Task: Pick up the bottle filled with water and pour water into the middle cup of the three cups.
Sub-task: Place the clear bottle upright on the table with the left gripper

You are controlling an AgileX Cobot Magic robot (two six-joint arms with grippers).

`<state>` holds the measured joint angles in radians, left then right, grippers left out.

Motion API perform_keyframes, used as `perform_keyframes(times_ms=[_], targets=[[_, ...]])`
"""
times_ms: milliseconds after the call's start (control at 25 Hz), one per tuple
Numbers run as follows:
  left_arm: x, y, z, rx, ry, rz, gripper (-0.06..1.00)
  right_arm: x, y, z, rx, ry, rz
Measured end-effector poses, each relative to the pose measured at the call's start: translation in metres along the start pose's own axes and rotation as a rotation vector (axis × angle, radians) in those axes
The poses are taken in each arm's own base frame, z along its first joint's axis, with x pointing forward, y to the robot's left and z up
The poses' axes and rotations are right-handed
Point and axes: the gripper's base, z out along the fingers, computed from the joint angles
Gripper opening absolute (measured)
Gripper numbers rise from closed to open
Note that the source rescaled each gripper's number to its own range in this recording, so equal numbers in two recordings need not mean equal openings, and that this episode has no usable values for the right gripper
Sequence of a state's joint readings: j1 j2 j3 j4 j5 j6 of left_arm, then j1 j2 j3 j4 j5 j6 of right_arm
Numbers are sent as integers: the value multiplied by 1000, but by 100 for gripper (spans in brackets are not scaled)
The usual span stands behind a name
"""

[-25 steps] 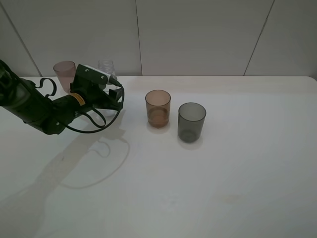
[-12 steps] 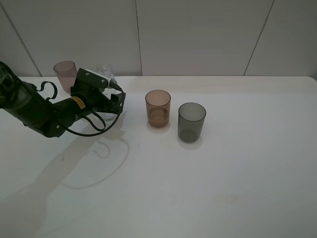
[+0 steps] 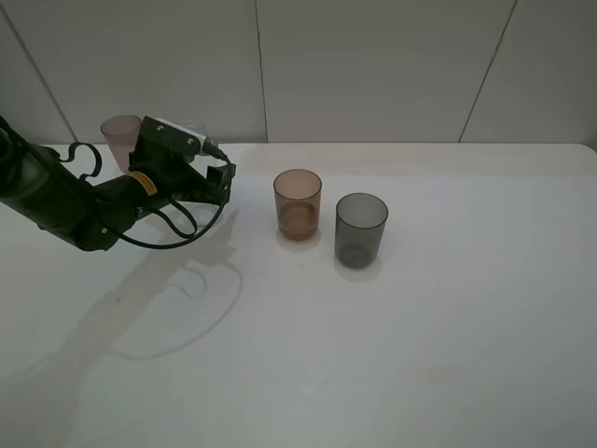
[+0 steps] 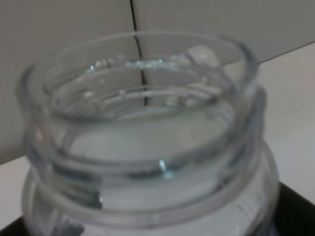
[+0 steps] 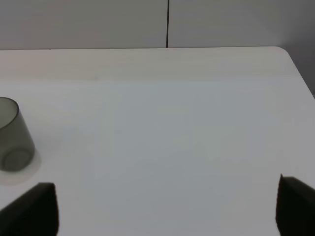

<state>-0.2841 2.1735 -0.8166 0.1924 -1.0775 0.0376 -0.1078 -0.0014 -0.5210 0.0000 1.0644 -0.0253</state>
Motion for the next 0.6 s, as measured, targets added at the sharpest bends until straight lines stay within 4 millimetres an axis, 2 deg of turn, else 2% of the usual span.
perform_keyframes(times_ms=[320,400,480,600], targets=[[-19,1,-3,8,-25,19,75,0,0,0,0,0,0],[-28,2,-5,5,-33,24,88,0,0,0,0,0,0],[-37,3,-7,1,-42,30,97,0,0,0,0,0,0],[-56,5,-12,-7,-78,42,99,0,0,0,0,0,0]])
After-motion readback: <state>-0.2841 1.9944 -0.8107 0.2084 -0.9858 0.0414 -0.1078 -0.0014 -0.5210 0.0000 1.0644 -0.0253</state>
